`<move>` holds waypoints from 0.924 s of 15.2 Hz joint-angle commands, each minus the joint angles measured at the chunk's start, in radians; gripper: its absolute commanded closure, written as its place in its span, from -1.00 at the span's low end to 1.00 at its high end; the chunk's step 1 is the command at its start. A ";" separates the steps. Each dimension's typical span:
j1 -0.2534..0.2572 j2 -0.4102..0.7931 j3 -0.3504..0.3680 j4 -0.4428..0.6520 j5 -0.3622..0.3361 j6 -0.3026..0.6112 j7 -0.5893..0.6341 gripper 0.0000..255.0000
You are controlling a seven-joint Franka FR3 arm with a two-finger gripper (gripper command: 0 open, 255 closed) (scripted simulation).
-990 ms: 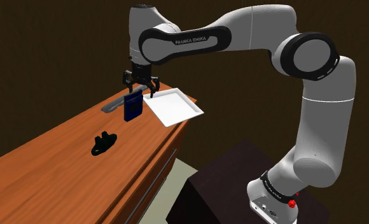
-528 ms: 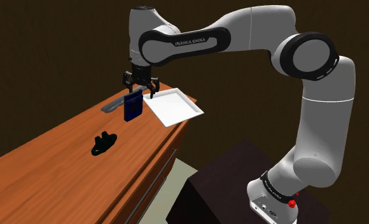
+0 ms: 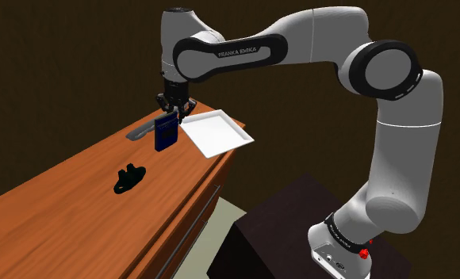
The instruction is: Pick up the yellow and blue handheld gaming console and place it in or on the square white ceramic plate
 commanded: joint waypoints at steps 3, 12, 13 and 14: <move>0.000 0.000 0.000 -0.001 0.000 0.000 0.000 1.00; 0.002 -0.033 0.011 0.072 0.021 -0.101 -0.017 1.00; 0.002 -0.036 0.012 0.082 0.022 -0.113 -0.019 1.00; 0.003 -0.038 0.013 0.092 0.024 -0.125 -0.021 1.00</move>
